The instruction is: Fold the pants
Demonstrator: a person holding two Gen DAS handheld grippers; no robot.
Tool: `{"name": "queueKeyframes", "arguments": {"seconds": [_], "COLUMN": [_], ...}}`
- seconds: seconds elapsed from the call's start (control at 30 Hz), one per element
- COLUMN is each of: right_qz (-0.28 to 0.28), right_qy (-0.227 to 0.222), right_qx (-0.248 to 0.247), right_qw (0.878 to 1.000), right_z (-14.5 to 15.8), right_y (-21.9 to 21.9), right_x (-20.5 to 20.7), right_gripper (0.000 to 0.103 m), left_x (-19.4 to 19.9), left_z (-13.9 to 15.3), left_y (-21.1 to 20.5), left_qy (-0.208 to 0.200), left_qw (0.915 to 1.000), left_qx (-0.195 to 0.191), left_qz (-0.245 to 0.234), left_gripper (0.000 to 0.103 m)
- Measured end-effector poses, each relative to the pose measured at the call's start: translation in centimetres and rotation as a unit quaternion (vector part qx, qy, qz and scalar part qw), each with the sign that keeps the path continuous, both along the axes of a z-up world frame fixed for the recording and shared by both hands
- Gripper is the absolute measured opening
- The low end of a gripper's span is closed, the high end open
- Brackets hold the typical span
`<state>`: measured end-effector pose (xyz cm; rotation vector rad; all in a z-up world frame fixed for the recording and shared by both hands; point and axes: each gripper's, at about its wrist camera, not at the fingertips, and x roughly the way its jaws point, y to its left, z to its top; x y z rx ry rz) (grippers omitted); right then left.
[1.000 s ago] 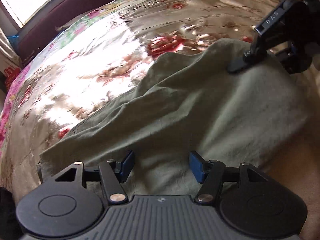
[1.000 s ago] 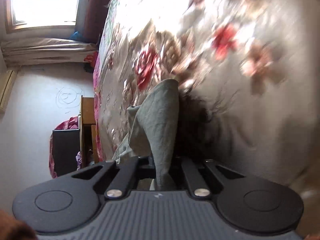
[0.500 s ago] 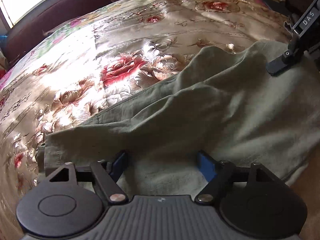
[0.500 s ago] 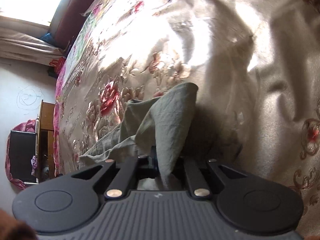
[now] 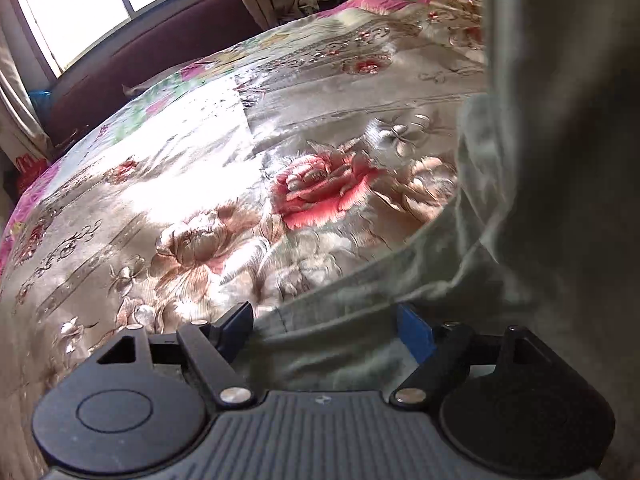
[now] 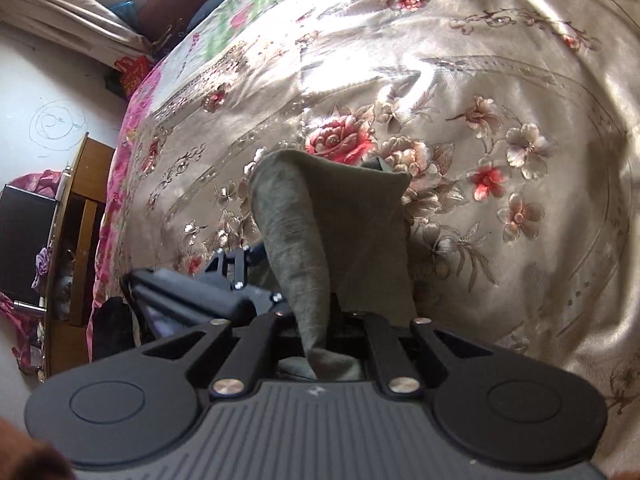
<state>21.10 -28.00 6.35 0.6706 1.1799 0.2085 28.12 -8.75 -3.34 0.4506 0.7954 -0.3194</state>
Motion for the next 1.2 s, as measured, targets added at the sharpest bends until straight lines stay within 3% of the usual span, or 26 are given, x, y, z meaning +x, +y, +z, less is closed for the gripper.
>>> {"name": "queueKeyframes", "arguments": {"seconds": [0.1,0.2,0.3,0.4,0.53,0.63,0.77,0.97,1.2], "right_qz": [-0.014,-0.024,-0.027,-0.028,0.001,0.026,0.056,0.108,0.151], "right_qy": [0.009,0.009,0.008,0.019,0.02,0.012,-0.009,0.021,0.018], "right_qx": [-0.002,0.006,0.015,0.03,0.005,-0.017,-0.083,-0.085,-0.107], "right_qw": [1.0,1.0,0.999,0.999,1.0,0.999,0.995,0.99,0.982], "right_z": [0.0,0.1,0.0,-0.8,-1.5,-2.1,-2.8,-4.6,-4.0], "right_y": [0.4,0.9,1.8,3.4,7.5,11.2,15.4,19.0,20.4], "right_x": [-0.2,0.2,0.9,1.4,1.8,2.3,2.8,3.4,3.2], "right_gripper": [0.007,0.007,0.007,0.007,0.008,0.008,0.011,0.027,0.033], "left_x": [2.0,2.6,0.4,-3.8,-9.2,-10.7,-11.7,-12.9,-13.4], "left_z": [0.7,2.5,4.2,4.7,3.8,2.7,2.4,2.3,2.4], "left_y": [-0.1,2.3,6.0,8.4,8.7,8.8,9.9,11.3,13.5], "left_qy": [0.002,0.003,-0.015,-0.014,-0.021,0.009,0.021,0.028,0.055], "left_qw": [0.9999,0.998,0.995,0.995,0.9985,0.9991,0.9976,0.9956,0.99], "left_qx": [0.002,-0.038,-0.065,-0.077,-0.044,-0.036,-0.064,-0.088,-0.124], "left_qz": [0.012,0.051,0.074,0.062,0.024,0.02,0.019,0.013,0.038], "left_gripper": [0.094,0.094,0.094,0.094,0.094,0.094,0.094,0.094,0.094]}}
